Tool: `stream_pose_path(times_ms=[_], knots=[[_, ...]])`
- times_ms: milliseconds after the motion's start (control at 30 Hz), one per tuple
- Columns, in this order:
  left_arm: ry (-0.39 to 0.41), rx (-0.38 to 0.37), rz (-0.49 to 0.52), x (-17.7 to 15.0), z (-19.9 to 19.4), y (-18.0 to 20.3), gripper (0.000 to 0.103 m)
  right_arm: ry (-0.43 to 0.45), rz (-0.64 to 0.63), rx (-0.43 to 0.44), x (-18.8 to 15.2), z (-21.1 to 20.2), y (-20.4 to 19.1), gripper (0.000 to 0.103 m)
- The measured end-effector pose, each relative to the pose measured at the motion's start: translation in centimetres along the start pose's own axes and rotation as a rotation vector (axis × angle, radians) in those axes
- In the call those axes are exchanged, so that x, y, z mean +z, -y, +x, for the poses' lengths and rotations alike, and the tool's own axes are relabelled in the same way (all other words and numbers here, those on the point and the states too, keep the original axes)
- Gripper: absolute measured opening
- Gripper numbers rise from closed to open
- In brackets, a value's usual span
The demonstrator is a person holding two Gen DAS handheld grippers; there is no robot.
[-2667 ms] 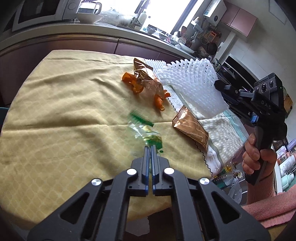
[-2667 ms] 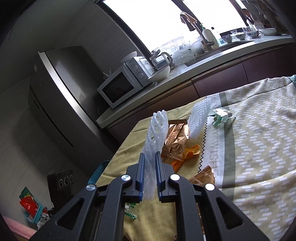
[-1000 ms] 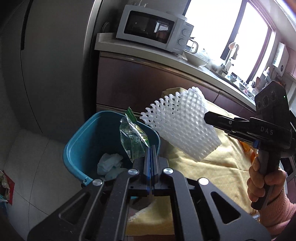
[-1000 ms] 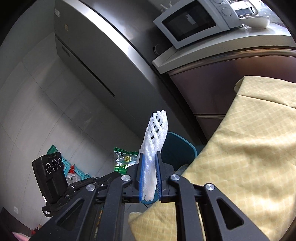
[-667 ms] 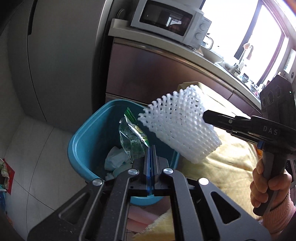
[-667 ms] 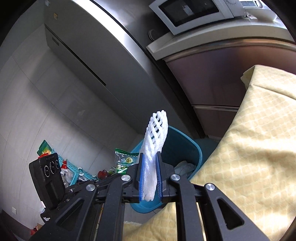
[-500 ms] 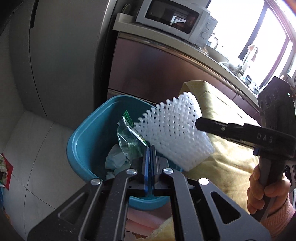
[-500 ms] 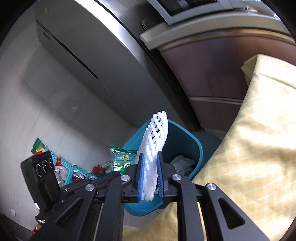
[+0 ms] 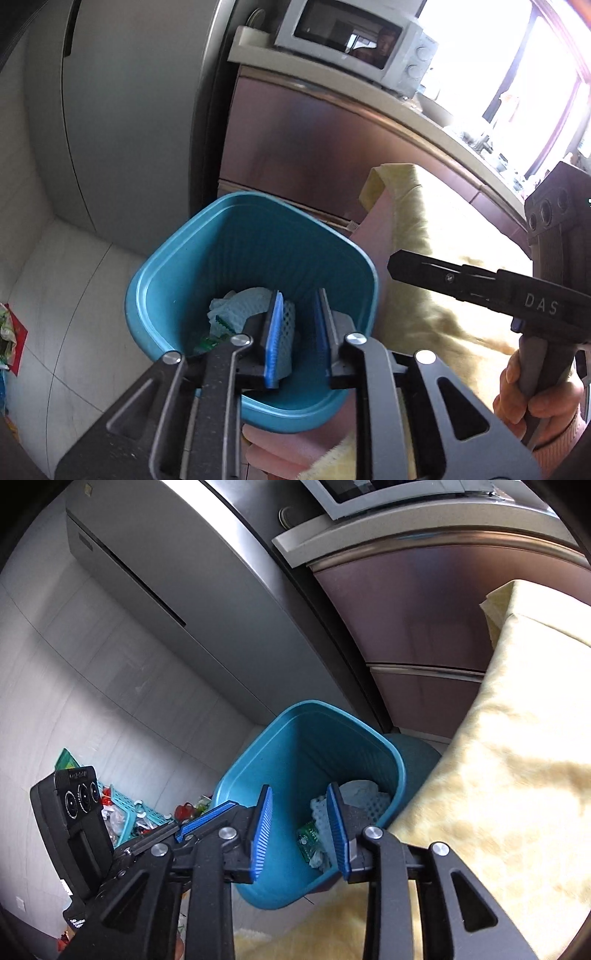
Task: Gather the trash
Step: 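Open both tools over the basket and return them to the table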
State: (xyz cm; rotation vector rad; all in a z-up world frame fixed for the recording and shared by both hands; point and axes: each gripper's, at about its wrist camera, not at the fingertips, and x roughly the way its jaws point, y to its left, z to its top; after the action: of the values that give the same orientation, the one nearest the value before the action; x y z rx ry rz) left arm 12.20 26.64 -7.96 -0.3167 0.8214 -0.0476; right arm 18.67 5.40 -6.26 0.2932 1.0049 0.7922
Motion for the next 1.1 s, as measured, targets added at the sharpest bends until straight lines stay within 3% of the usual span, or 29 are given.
stream_pose_path(times_ms=[333, 500, 733, 1100], knots=[[0.081, -0.091, 0.111, -0.8, -3.6, 4.9, 0.039, 0.127, -0.065, 0.013, -1.5, -8.0, 0.2, 0.035], [0.080, -0.206, 0.191, -2.1, -4.8, 8.6, 0.045, 0.200, -0.092, -0.028, -2.8, -12.7, 1.1, 0.043], [0.000, -0.381, 0.327, -5.1, -4.2, 15.6, 0.049, 0.287, -0.055, -0.119, -6.3, -19.6, 5.0, 0.045], [-0.191, -0.643, 0.526, -11.5, -1.9, 28.1, 0.050, 0.404, 0.175, -0.361, -12.9, -30.0, 14.4, 0.046]])
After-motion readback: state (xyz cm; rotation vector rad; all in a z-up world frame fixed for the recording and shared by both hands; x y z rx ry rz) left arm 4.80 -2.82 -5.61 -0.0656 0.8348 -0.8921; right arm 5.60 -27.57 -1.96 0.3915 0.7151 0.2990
